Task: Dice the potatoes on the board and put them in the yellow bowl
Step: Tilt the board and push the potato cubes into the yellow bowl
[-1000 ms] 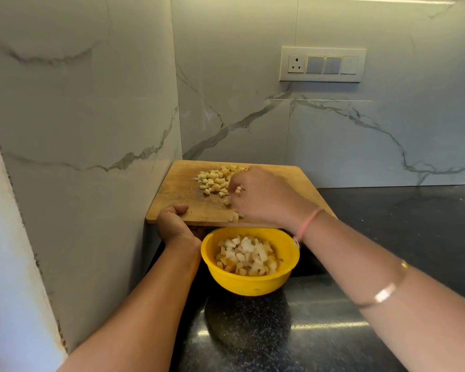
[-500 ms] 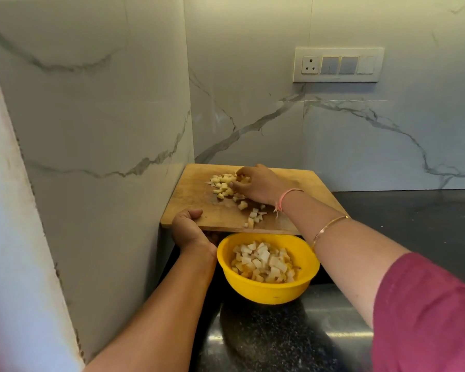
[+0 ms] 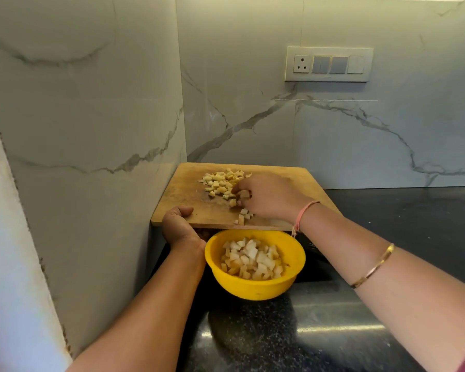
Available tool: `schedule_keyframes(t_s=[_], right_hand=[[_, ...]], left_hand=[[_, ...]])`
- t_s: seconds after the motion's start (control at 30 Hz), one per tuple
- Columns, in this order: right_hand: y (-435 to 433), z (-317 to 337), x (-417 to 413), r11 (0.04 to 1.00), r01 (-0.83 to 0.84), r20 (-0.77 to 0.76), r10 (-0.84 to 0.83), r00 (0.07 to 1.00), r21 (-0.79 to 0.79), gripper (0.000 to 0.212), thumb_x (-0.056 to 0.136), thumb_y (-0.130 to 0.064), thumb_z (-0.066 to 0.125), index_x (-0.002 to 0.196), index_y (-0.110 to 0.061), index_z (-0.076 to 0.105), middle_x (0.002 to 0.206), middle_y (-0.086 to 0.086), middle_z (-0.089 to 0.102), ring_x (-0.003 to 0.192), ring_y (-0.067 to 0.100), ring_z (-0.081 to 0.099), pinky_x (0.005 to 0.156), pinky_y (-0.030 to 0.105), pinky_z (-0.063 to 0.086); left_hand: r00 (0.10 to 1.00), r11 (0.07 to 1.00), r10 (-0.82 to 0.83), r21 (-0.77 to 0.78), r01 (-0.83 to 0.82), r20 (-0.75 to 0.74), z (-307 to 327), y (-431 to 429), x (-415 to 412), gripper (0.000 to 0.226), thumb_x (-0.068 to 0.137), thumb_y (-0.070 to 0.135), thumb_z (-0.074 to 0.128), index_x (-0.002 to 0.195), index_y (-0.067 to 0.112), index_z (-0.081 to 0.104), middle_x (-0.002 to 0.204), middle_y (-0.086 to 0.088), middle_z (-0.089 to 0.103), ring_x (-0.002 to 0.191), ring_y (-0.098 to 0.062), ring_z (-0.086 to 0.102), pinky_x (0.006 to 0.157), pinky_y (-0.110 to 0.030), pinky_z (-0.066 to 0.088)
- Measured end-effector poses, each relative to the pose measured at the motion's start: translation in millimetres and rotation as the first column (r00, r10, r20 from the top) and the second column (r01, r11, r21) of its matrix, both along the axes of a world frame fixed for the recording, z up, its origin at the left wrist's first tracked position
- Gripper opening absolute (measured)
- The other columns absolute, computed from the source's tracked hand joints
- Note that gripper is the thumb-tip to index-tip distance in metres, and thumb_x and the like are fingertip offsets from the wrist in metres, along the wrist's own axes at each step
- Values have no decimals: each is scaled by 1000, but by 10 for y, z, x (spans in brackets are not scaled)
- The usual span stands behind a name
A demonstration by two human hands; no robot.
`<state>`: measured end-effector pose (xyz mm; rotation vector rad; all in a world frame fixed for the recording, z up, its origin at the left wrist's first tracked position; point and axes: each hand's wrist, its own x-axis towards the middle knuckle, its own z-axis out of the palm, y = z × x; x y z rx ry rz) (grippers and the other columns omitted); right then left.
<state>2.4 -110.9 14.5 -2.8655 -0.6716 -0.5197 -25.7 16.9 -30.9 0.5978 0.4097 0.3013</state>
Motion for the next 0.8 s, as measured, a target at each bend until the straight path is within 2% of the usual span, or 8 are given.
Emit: schedule_keyframes(t_s=[0.1, 0.27, 0.47, 0.6, 0.7, 0.73, 0.8], right_hand=[[14, -24, -151, 998, -22, 9, 23, 1000, -51, 31, 96, -19, 48, 125, -20, 60, 121, 4, 62, 106, 22, 56, 66, 22, 41], [-17, -114, -392, 999, -37, -1, 37, 999, -39, 39, 96, -11, 48, 133, -23, 54, 126, 6, 58, 112, 25, 55, 83, 29, 47], [-80, -223, -646, 998, -59, -53, 59, 997, -10, 46, 95, -8, 48, 136, -30, 49, 134, 2, 53, 119, 24, 51, 92, 33, 48], [-123, -183, -796, 997, -74, -122, 75, 990, 15, 43, 95, -9, 49, 132, -33, 53, 136, -1, 52, 116, 20, 53, 86, 28, 49], [-130, -101, -738, 999, -21, -35, 23, 999, 38, 42, 94, -6, 51, 128, -30, 57, 136, 0, 51, 115, 19, 54, 80, 23, 47], [-144, -72, -676, 998, -9, -6, 10, 1000, 65, 39, 94, -5, 51, 125, -28, 59, 135, 1, 53, 111, 18, 55, 79, 21, 46], [-181, -10, -531, 992, -8, -3, 8, 1000, 124, 33, 94, -4, 51, 117, -23, 65, 130, 1, 56, 97, 12, 55, 67, 14, 43]], left_hand=[[1000, 1000, -12, -3, 12, 7, 6, 6, -6, 9, 78, 9, 52, 85, 15, 53, 90, -7, 58, 78, -27, 58, 68, -33, 50], [1000, 1000, -1, 1, 1, 7, 15, -1, -31, 8, 79, 8, 51, 83, 16, 52, 85, -5, 57, 76, -25, 57, 62, -31, 48], [1000, 1000, -12, -2, 12, 5, 21, -5, -46, 7, 80, 8, 51, 82, 15, 51, 84, -6, 56, 76, -25, 56, 62, -31, 47], [1000, 1000, -8, 10, 8, 1, 19, -4, -43, 8, 80, 8, 51, 82, 16, 51, 84, -5, 56, 75, -25, 55, 60, -31, 46], [1000, 1000, -16, 6, 16, 6, 17, -1, -49, 8, 80, 9, 51, 84, 16, 52, 86, -6, 57, 77, -26, 56, 62, -32, 48], [1000, 1000, -15, 8, 15, 4, 14, 0, -47, 9, 80, 9, 51, 84, 17, 52, 86, -6, 56, 77, -25, 56, 63, -32, 48], [1000, 1000, -15, 8, 15, 2, 15, 1, -48, 9, 79, 9, 51, 84, 17, 52, 86, -6, 56, 77, -25, 56, 64, -32, 48]])
